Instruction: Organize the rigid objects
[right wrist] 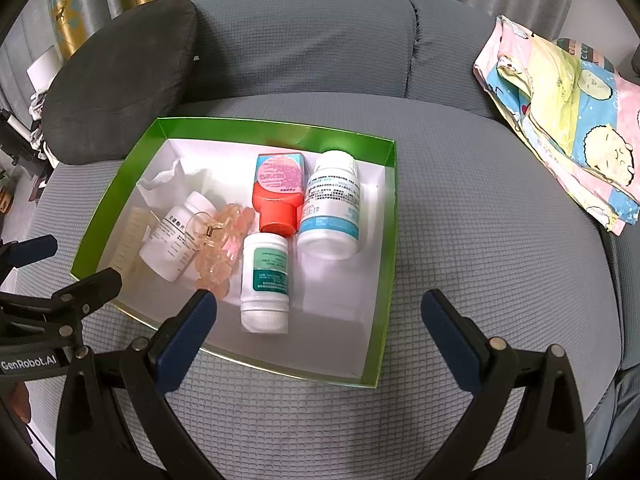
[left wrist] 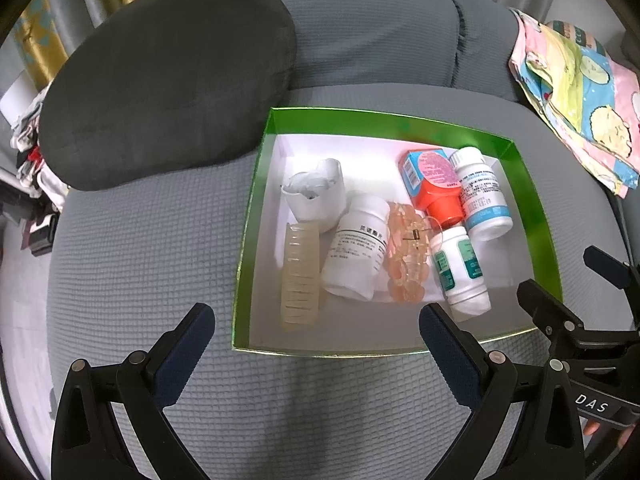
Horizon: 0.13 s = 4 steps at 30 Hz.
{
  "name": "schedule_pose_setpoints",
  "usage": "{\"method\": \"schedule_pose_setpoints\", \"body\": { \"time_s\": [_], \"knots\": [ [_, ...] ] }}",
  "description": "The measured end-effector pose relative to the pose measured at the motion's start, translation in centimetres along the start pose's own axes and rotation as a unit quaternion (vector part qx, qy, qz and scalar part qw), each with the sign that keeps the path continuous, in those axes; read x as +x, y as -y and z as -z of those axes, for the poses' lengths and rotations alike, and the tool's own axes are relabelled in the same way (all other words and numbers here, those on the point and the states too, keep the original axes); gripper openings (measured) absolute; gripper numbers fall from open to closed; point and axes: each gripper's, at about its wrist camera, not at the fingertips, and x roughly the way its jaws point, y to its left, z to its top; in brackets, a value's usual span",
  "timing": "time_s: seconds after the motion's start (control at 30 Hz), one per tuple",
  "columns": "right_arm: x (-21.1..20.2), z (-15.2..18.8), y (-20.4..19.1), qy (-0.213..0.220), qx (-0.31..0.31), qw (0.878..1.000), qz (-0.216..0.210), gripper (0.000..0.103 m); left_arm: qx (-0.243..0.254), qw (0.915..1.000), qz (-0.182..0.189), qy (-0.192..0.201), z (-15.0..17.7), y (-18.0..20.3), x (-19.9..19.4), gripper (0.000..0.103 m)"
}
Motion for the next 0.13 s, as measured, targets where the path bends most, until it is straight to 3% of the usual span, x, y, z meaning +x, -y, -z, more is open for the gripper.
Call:
{"method": "schedule_pose_setpoints", "body": {
  "time_s": [0.13],
  "knots": [
    [0.17,0.02,0.00,-0.001,0.002,1.000,-0.002,0.102,-0.001,1.0000,-0.002,0.006,-0.14,0.06,-0.01,0.102]
  ]
}}
